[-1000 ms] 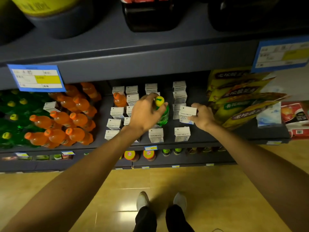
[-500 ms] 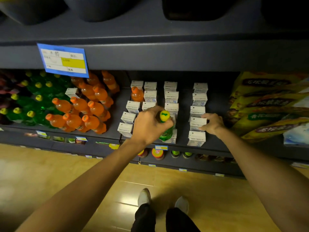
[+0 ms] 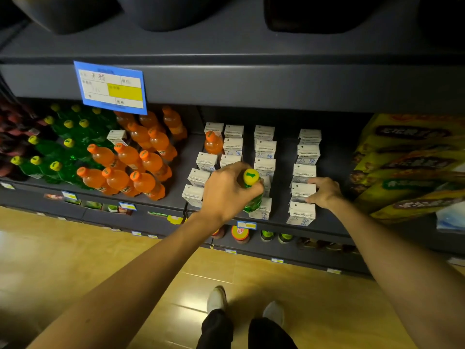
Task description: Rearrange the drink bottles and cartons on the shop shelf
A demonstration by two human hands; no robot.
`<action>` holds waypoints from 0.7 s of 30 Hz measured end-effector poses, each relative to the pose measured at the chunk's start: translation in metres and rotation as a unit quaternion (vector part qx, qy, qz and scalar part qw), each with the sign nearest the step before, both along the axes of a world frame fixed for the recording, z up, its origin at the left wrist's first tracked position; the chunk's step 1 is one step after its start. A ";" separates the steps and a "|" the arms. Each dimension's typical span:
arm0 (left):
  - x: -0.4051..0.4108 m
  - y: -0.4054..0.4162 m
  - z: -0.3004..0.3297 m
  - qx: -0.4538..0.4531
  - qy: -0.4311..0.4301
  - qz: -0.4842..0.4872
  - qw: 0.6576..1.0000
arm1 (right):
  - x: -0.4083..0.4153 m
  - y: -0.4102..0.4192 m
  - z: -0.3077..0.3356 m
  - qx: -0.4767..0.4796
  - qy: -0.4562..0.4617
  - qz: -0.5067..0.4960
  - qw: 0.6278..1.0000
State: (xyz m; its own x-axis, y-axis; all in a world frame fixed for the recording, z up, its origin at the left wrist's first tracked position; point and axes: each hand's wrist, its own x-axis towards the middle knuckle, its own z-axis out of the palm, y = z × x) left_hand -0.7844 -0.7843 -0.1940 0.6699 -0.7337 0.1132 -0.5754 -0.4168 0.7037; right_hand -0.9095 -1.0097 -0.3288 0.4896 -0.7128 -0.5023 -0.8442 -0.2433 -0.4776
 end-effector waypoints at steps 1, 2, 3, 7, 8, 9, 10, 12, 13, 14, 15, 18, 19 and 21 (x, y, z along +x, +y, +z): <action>-0.001 0.000 0.001 0.002 -0.002 0.001 1.000 | 0.000 0.000 0.002 0.001 -0.001 0.001 1.000; -0.002 0.000 0.002 0.003 -0.005 -0.001 1.000 | -0.001 0.000 0.005 0.000 -0.002 0.004 1.000; -0.003 0.000 0.003 0.003 -0.007 -0.003 1.000 | -0.002 0.001 0.008 -0.003 -0.005 0.007 1.000; -0.008 0.004 0.009 0.000 -0.008 -0.003 1.000 | -0.010 0.002 0.025 -0.029 -0.026 -0.005 0.999; -0.009 0.006 0.011 0.000 -0.009 0.000 1.000 | -0.011 0.002 0.030 -0.044 -0.035 -0.007 0.998; -0.010 0.008 0.013 0.000 -0.011 0.002 1.000 | -0.012 0.002 0.035 -0.060 -0.045 -0.006 0.997; -0.010 0.011 0.015 0.001 -0.011 0.004 1.000 | -0.012 0.003 0.041 -0.074 -0.058 -0.007 0.996; -0.010 0.018 0.018 0.002 0.000 0.007 1.000 | -0.012 0.008 0.052 -0.099 -0.084 -0.011 0.992; -0.009 0.022 0.020 0.002 0.006 0.011 1.000 | -0.012 0.010 0.056 -0.111 -0.092 -0.011 0.989; -0.008 0.026 0.021 0.001 0.012 0.017 1.000 | -0.012 0.014 0.061 -0.121 -0.099 -0.010 0.988; -0.007 0.032 0.021 -0.001 0.016 0.021 1.000 | -0.011 0.019 0.065 -0.130 -0.108 -0.011 0.986; -0.002 0.051 0.025 -0.012 0.025 0.032 0.999 | -0.005 0.040 0.082 -0.149 -0.146 -0.013 0.978; 0.002 0.058 0.027 -0.019 0.030 0.035 0.999 | 0.000 0.050 0.089 -0.151 -0.160 -0.012 0.975; 0.011 0.076 0.029 -0.029 0.036 0.044 0.998 | 0.015 0.075 0.104 -0.149 -0.185 0.001 0.971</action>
State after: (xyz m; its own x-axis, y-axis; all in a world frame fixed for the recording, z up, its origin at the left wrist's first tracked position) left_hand -0.7737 -0.7084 -0.1651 0.7399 -0.6648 0.1028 -0.4849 -0.4212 0.7665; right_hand -0.8947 -0.9349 -0.2243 0.5981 -0.7989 -0.0631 -0.6279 -0.4182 -0.6564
